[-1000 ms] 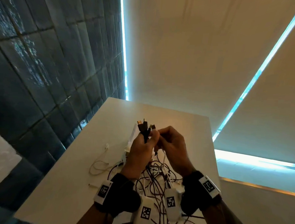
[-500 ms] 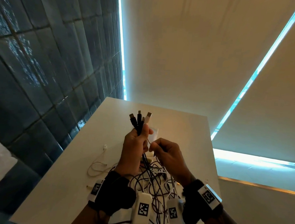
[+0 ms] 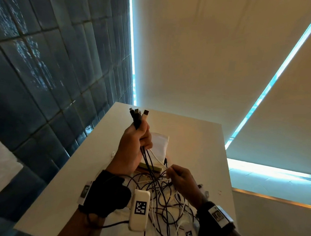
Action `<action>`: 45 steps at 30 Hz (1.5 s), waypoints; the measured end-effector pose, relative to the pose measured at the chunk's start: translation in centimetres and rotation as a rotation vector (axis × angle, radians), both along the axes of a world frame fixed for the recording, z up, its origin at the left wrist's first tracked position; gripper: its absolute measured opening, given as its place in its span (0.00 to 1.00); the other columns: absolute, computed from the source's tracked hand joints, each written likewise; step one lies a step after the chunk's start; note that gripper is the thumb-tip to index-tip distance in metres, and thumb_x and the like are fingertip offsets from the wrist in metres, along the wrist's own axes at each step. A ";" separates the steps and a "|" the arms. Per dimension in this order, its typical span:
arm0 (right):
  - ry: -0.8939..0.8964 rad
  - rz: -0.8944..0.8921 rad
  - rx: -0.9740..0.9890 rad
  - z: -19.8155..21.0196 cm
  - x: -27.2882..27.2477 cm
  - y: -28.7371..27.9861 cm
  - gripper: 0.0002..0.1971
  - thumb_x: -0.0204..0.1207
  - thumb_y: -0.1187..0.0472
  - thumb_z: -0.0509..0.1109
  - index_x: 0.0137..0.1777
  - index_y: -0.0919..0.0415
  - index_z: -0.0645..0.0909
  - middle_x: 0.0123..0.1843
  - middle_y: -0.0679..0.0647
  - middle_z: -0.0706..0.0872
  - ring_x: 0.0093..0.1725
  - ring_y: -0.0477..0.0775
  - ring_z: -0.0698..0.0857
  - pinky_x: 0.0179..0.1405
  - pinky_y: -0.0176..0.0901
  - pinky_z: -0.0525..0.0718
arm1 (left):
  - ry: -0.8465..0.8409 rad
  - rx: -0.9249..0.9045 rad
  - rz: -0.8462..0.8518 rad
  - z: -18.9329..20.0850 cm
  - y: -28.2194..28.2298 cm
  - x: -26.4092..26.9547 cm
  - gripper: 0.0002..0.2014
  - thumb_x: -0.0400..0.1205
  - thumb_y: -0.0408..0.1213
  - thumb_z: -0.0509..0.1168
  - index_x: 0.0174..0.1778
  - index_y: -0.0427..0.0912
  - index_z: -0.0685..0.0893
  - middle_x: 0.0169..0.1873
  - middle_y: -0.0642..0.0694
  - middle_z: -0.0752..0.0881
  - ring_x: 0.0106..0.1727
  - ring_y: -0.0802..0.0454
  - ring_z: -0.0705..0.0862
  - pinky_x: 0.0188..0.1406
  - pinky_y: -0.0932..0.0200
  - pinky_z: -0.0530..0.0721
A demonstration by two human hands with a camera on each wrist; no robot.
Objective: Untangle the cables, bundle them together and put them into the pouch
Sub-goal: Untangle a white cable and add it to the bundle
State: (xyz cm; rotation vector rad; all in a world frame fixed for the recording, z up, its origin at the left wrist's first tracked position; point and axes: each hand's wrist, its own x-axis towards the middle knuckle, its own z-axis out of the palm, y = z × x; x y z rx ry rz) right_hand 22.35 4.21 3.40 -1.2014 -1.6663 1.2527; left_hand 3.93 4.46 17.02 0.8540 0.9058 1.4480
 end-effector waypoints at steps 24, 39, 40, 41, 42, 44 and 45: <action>0.367 -0.161 0.007 9.2 -1.6 -1.1 0.10 0.83 0.63 0.64 0.42 0.66 0.81 0.24 0.50 0.69 0.21 0.46 0.62 0.18 0.34 0.61 | 0.034 -0.233 0.014 -1.2 -2.2 0.2 0.15 0.87 0.42 0.54 0.33 0.43 0.70 0.24 0.40 0.84 0.22 0.45 0.80 0.24 0.59 0.70; 0.111 0.072 0.020 2.8 -1.3 -2.5 0.13 0.83 0.60 0.65 0.39 0.65 0.81 0.28 0.48 0.73 0.26 0.43 0.69 0.26 0.32 0.68 | -0.346 -0.077 -0.093 -0.5 -2.1 -1.0 0.15 0.81 0.43 0.59 0.28 0.46 0.66 0.20 0.52 0.60 0.19 0.58 0.56 0.27 0.55 0.51; 0.079 0.061 0.030 2.1 -1.1 -2.3 0.13 0.83 0.60 0.65 0.39 0.65 0.81 0.28 0.47 0.73 0.27 0.43 0.69 0.27 0.33 0.68 | -0.328 -0.072 -0.084 -0.4 -2.2 -0.9 0.15 0.80 0.43 0.59 0.28 0.46 0.66 0.20 0.52 0.59 0.19 0.57 0.55 0.27 0.56 0.51; 0.043 0.047 0.041 1.4 -0.9 -2.1 0.13 0.83 0.60 0.65 0.38 0.65 0.81 0.28 0.47 0.74 0.28 0.43 0.70 0.28 0.34 0.69 | -0.315 -0.061 -0.079 -0.3 -2.3 -0.9 0.15 0.80 0.43 0.59 0.28 0.46 0.66 0.20 0.52 0.59 0.19 0.57 0.55 0.26 0.56 0.51; 0.005 0.032 0.051 0.7 -0.7 -1.8 0.13 0.83 0.60 0.65 0.38 0.65 0.81 0.29 0.47 0.75 0.29 0.44 0.71 0.30 0.36 0.70 | -0.310 -0.051 -0.074 -0.3 -2.3 -0.8 0.15 0.81 0.42 0.58 0.28 0.46 0.66 0.20 0.52 0.60 0.19 0.58 0.56 0.25 0.57 0.52; -0.027 -0.002 0.039 -0.5 -0.2 -1.5 0.13 0.83 0.61 0.65 0.38 0.65 0.82 0.30 0.49 0.77 0.31 0.45 0.73 0.32 0.39 0.72 | -0.313 -0.041 -0.069 -0.3 -2.3 -0.9 0.16 0.84 0.41 0.55 0.29 0.46 0.66 0.19 0.52 0.61 0.18 0.58 0.57 0.24 0.58 0.52; -0.029 -0.015 0.025 -1.0 0.1 -1.5 0.13 0.83 0.62 0.65 0.38 0.66 0.82 0.30 0.49 0.77 0.31 0.44 0.74 0.32 0.37 0.73 | -0.320 -0.041 -0.067 -0.3 -2.2 -1.0 0.16 0.84 0.41 0.55 0.29 0.46 0.66 0.19 0.53 0.61 0.18 0.58 0.57 0.25 0.57 0.52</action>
